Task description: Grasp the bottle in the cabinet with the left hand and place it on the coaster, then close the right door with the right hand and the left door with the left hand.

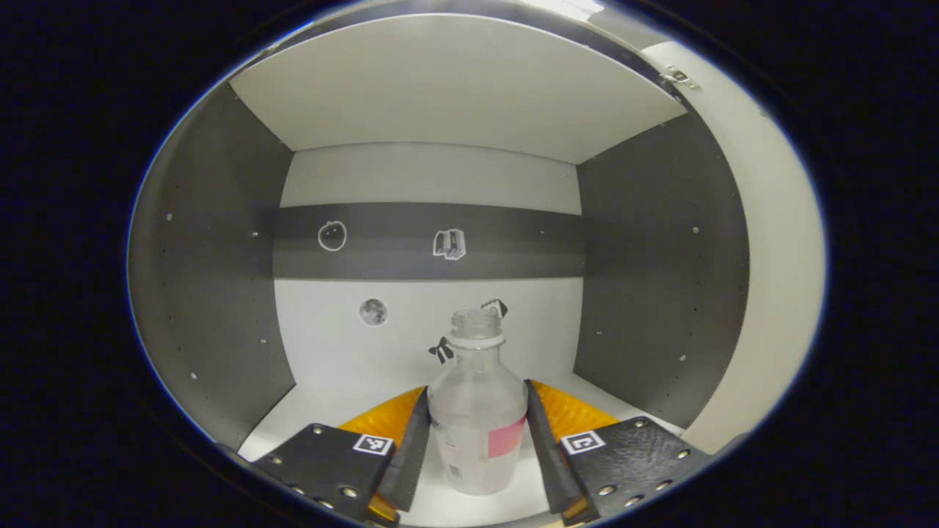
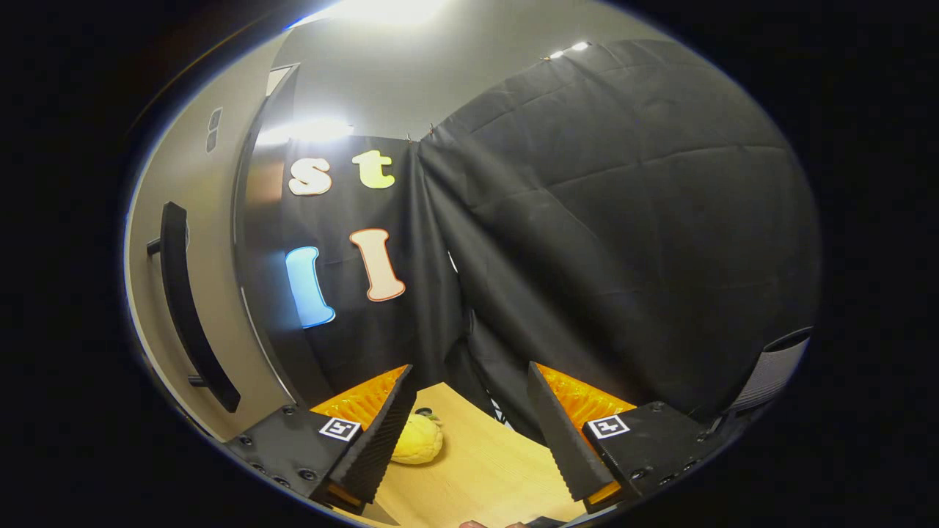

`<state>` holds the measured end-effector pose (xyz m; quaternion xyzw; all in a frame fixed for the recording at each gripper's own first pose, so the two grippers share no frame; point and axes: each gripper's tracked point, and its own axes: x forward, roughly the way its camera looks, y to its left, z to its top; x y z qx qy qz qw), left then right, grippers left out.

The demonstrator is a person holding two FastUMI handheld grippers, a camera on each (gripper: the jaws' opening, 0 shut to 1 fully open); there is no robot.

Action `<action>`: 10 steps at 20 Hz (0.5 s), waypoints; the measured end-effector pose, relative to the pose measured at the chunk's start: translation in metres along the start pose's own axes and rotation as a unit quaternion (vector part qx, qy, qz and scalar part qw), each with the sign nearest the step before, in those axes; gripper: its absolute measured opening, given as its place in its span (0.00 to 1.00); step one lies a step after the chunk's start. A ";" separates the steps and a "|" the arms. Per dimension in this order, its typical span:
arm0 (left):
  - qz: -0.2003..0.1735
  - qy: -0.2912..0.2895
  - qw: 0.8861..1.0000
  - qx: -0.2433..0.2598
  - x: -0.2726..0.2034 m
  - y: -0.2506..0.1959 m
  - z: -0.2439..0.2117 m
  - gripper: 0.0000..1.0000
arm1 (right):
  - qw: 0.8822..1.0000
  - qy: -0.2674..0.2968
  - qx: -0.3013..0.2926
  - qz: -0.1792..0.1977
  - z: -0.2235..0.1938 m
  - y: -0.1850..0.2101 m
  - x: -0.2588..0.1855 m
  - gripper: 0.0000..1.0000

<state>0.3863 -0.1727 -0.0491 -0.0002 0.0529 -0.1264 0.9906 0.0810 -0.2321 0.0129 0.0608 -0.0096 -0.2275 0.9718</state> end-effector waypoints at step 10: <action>-0.032 -0.038 0.999 -0.009 -0.064 -0.007 0.036 0.66 | 0.999 -0.006 -0.014 0.029 0.009 0.020 0.005 0.96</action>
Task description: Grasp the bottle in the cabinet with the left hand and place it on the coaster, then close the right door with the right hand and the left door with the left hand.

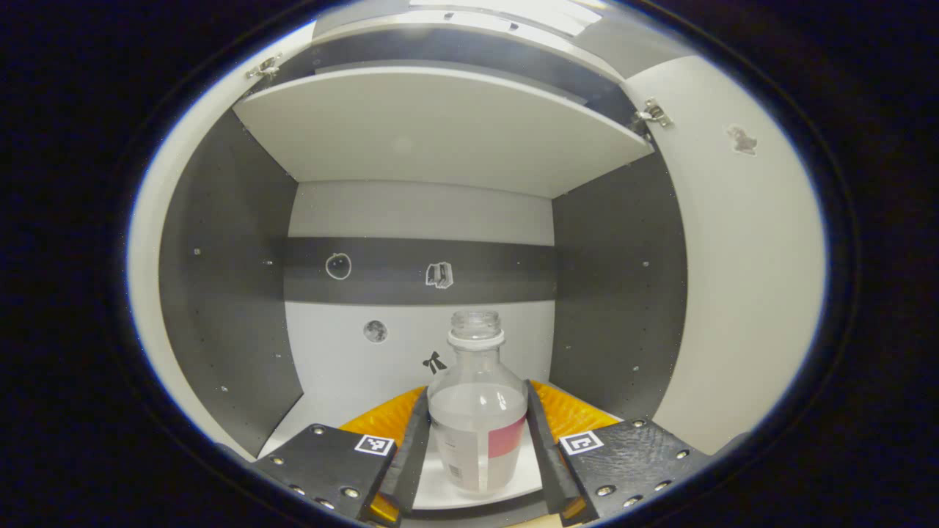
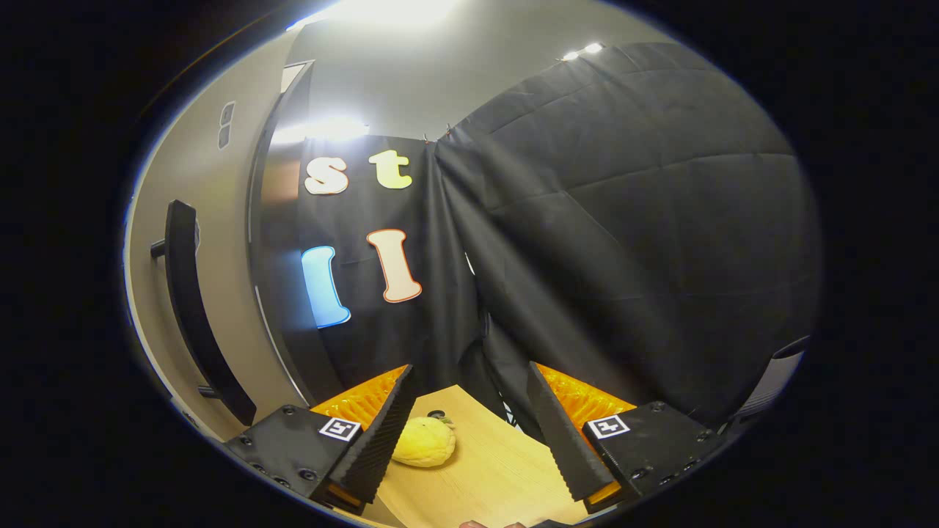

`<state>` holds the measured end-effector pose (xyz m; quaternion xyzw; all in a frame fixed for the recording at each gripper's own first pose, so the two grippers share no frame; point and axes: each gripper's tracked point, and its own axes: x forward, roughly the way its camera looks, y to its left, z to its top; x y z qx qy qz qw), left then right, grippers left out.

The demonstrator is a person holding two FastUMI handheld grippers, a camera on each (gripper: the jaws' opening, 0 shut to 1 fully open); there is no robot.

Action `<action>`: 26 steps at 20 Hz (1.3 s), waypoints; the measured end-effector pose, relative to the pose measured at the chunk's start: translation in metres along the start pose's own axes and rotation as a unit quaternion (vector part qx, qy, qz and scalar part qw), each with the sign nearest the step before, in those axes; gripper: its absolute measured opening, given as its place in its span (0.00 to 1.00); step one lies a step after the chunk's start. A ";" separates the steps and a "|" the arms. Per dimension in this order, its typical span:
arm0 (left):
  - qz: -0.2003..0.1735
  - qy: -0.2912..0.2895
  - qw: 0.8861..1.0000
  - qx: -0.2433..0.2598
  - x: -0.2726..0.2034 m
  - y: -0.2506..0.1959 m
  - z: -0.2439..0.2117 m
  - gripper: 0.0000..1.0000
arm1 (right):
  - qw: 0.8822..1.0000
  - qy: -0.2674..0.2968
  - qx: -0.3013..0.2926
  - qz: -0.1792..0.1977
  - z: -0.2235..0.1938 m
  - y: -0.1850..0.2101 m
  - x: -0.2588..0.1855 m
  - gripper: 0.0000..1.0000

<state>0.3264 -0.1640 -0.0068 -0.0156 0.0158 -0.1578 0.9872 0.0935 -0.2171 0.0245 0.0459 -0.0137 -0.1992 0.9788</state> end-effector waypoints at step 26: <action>-0.079 0.036 0.996 0.002 -0.221 -0.023 -0.143 0.66 | 0.999 0.008 -0.048 -0.011 0.002 0.009 -0.094 0.92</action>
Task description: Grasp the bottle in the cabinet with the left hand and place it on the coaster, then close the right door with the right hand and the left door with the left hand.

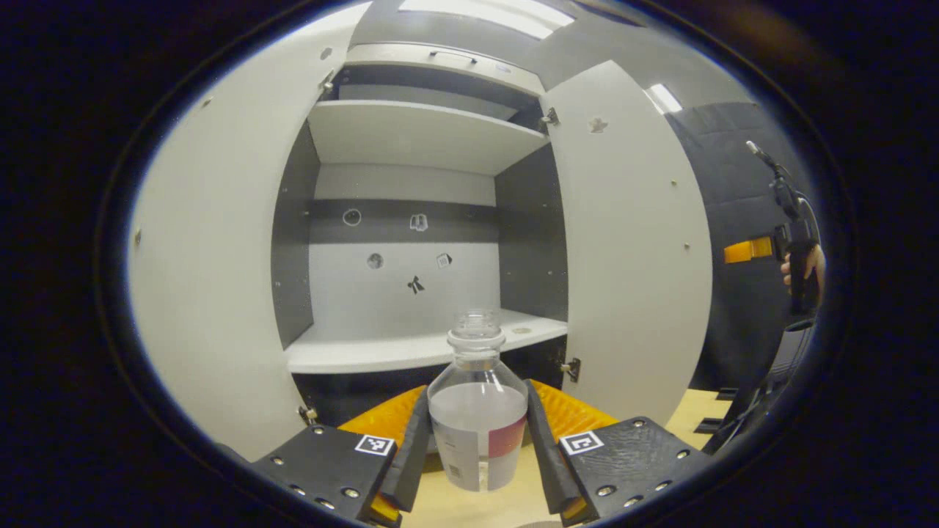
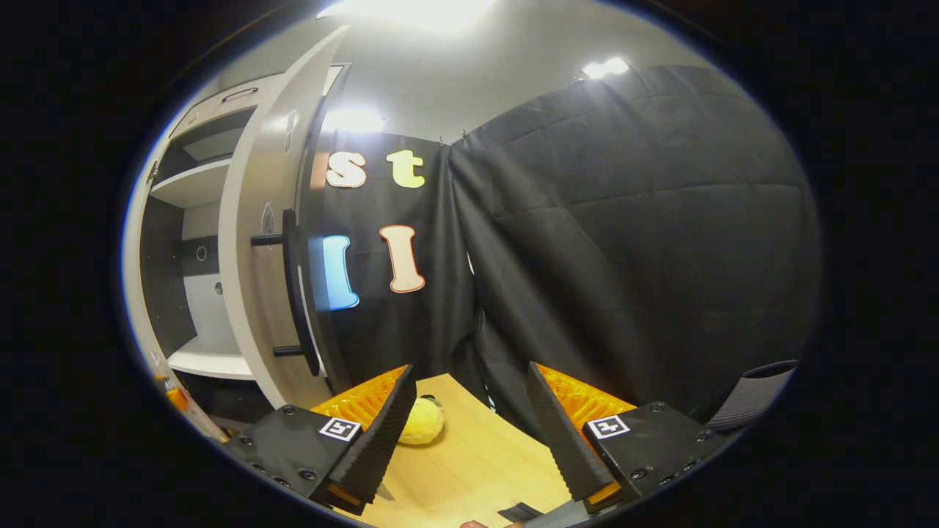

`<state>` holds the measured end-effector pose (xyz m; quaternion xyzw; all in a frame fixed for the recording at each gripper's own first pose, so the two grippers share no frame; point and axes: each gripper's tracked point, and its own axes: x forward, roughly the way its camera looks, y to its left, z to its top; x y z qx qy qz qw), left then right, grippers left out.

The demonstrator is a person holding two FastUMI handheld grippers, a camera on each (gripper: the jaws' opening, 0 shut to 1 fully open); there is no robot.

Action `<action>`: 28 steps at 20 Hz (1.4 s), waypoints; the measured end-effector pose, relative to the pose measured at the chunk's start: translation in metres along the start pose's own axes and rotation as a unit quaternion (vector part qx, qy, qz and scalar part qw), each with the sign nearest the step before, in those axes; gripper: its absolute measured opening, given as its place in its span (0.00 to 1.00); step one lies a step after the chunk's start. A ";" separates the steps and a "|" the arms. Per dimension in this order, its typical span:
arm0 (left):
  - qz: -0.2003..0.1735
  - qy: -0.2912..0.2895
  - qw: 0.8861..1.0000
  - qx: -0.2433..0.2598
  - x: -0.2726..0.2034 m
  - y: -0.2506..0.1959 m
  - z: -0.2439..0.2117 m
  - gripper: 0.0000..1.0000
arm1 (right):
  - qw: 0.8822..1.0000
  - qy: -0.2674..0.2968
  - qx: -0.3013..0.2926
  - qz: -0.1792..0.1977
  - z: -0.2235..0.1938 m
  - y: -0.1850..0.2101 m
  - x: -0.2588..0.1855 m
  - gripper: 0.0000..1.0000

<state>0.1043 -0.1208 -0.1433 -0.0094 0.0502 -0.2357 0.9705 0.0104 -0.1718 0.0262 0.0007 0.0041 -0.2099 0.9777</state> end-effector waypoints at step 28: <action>-0.007 0.117 0.993 -0.020 -0.067 -0.076 -0.213 0.72 | 0.998 0.060 -0.030 -0.006 -0.036 -0.007 -0.021 0.96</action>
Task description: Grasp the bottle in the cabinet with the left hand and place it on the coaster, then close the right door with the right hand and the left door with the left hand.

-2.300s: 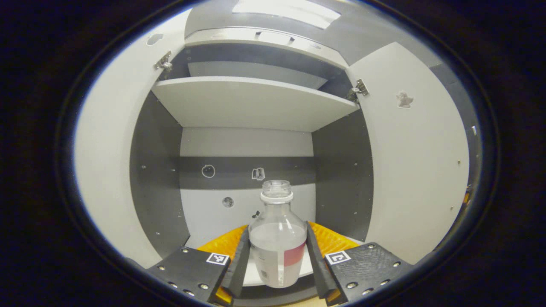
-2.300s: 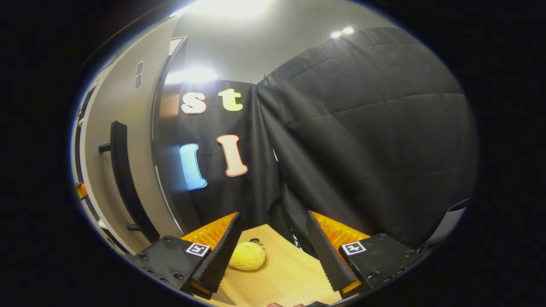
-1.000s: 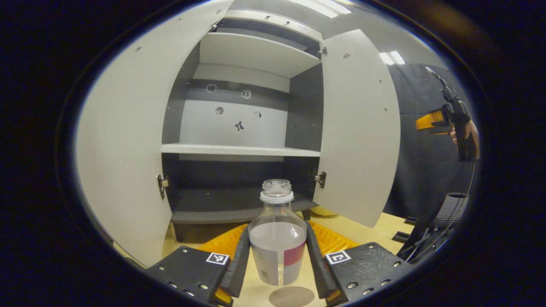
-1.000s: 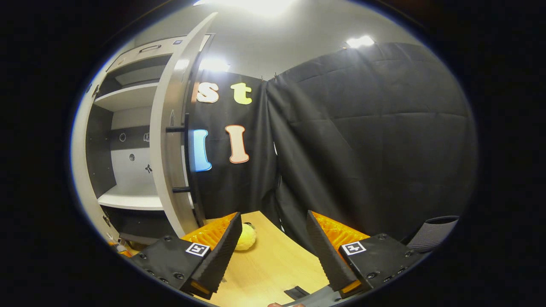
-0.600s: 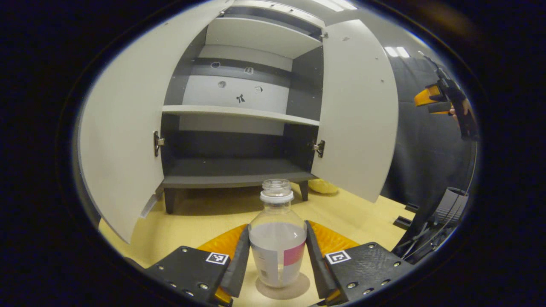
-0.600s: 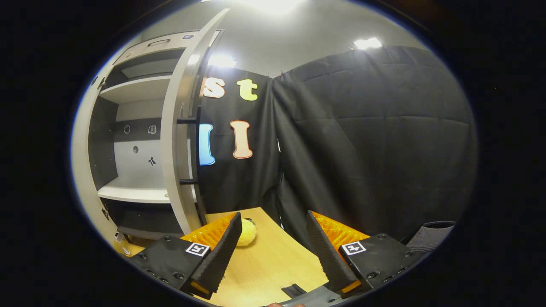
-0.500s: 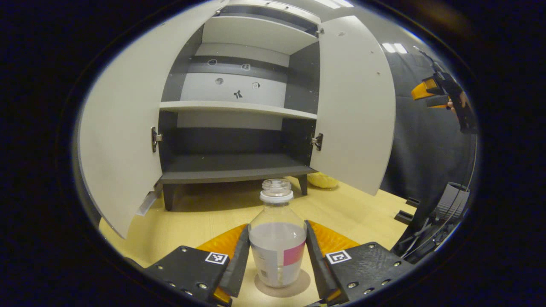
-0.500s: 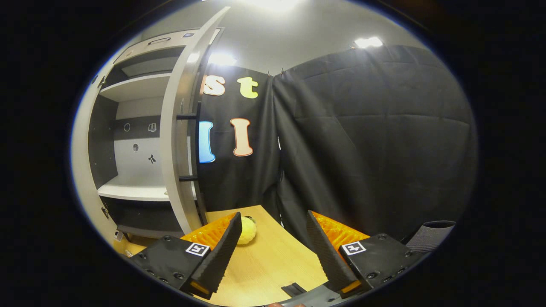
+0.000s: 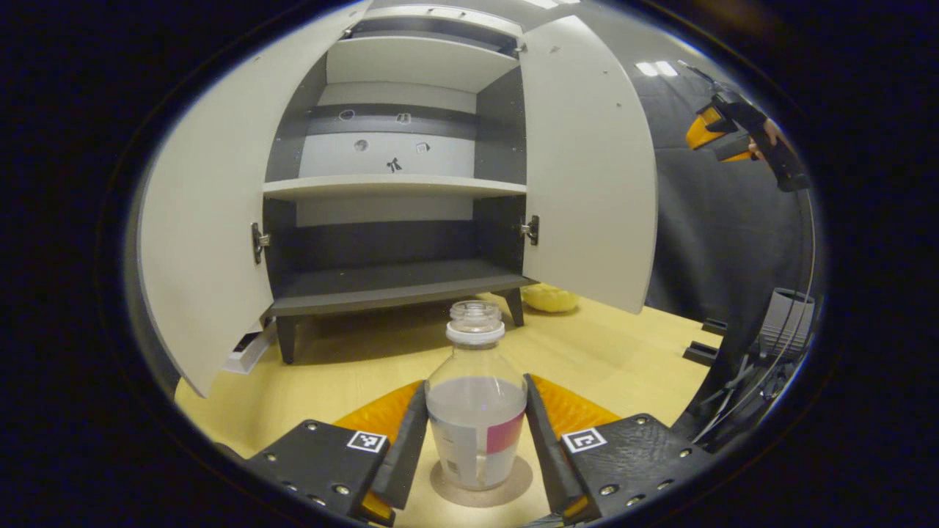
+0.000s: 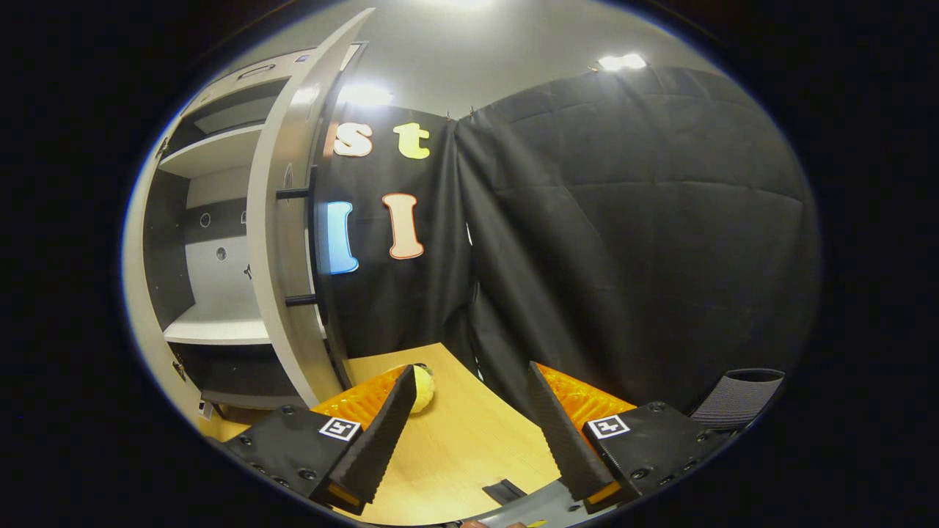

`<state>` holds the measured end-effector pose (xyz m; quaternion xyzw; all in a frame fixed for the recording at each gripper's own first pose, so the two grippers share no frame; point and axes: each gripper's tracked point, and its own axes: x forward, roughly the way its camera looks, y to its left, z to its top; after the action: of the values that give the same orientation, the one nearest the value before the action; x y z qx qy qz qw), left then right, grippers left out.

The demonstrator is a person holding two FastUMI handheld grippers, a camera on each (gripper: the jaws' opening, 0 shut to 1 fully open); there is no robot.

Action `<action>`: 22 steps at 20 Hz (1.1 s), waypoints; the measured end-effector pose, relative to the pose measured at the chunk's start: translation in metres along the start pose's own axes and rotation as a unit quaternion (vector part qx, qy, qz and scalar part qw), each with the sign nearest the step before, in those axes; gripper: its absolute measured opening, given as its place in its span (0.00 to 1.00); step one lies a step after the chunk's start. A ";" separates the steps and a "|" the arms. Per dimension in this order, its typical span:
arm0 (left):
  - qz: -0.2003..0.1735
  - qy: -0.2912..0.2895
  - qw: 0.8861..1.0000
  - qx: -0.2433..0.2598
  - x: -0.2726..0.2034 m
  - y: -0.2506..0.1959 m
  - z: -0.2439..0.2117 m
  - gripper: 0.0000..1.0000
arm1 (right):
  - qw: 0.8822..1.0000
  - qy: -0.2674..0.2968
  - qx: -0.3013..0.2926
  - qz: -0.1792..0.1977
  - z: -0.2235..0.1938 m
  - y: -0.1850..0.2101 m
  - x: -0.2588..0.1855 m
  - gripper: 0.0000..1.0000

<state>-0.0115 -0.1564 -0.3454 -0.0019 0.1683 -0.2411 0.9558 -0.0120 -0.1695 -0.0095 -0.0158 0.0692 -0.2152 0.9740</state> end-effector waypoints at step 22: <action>0.023 -0.074 0.995 -0.061 -0.099 0.022 0.177 0.86 | 1.000 -0.001 0.027 0.016 -0.003 0.002 0.016 0.96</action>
<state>-0.0261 -0.1046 -0.1485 -0.0742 0.1114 -0.2079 0.9689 0.0024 -0.1742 -0.0143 0.0111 0.0629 -0.2010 0.9775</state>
